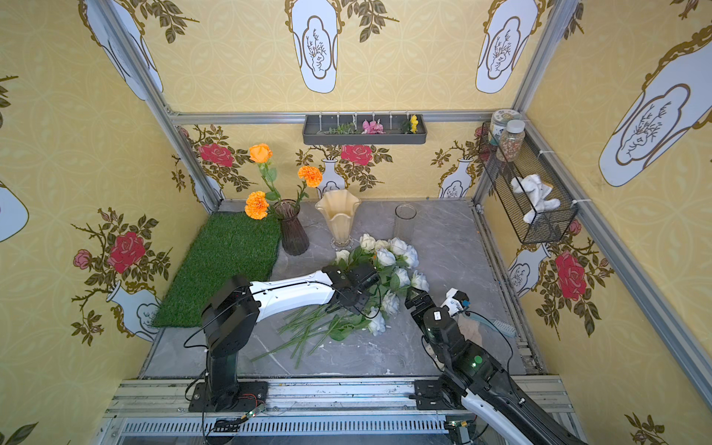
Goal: Arrange the flowers in different vases according to their colors
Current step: Pick up the flower at the center of the board.
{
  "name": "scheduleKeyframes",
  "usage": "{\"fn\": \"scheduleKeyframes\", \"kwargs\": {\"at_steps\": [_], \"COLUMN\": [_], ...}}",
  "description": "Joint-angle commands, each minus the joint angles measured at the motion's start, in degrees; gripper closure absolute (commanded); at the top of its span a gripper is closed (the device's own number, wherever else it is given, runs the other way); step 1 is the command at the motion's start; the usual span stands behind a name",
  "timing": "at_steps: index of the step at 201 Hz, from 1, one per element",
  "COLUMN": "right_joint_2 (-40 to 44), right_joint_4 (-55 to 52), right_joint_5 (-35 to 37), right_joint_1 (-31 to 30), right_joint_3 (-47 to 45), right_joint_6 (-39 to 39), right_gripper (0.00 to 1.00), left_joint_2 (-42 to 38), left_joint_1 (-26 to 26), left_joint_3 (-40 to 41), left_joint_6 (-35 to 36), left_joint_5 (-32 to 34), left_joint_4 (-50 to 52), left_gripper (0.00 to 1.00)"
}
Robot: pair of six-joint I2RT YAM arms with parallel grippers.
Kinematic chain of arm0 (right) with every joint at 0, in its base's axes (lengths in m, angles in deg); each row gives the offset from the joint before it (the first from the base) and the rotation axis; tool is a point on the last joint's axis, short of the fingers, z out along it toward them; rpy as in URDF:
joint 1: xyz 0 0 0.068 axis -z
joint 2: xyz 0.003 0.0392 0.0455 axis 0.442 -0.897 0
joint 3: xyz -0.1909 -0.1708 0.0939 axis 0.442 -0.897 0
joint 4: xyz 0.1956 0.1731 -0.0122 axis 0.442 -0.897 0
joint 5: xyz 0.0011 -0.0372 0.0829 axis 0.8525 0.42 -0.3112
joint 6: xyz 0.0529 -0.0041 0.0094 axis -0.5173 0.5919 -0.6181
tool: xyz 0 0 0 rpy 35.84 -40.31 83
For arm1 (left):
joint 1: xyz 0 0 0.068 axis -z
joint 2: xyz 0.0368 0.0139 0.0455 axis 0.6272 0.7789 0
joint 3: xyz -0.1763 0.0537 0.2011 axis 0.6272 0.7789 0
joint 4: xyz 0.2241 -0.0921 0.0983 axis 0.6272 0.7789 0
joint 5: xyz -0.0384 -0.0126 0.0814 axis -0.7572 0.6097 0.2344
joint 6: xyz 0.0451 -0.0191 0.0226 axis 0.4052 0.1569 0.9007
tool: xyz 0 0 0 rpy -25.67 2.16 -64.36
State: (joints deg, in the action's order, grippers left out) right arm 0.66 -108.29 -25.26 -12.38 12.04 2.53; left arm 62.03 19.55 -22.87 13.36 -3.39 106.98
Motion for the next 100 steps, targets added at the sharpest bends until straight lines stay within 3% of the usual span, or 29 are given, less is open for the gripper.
{"fn": "scheduleKeyframes", "kwargs": {"at_steps": [1, 100], "right_joint_2": [0.2, 1.5], "right_joint_4": [-0.2, -0.7], "right_joint_5": [0.8, 1.4], "right_joint_1": [-0.1, 0.0], "right_joint_3": [-0.1, -0.6], "right_joint_6": [0.2, -0.4], "right_gripper": [0.03, 0.03], "left_joint_2": [-1.4, -11.2], "left_joint_1": [-0.1, 0.1], "left_joint_3": [-0.6, -1.1], "left_joint_6": [1.8, 2.0], "left_joint_5": [1.5, -2.6], "left_joint_4": [0.2, -1.2], "left_gripper": [0.93, 0.96]}}
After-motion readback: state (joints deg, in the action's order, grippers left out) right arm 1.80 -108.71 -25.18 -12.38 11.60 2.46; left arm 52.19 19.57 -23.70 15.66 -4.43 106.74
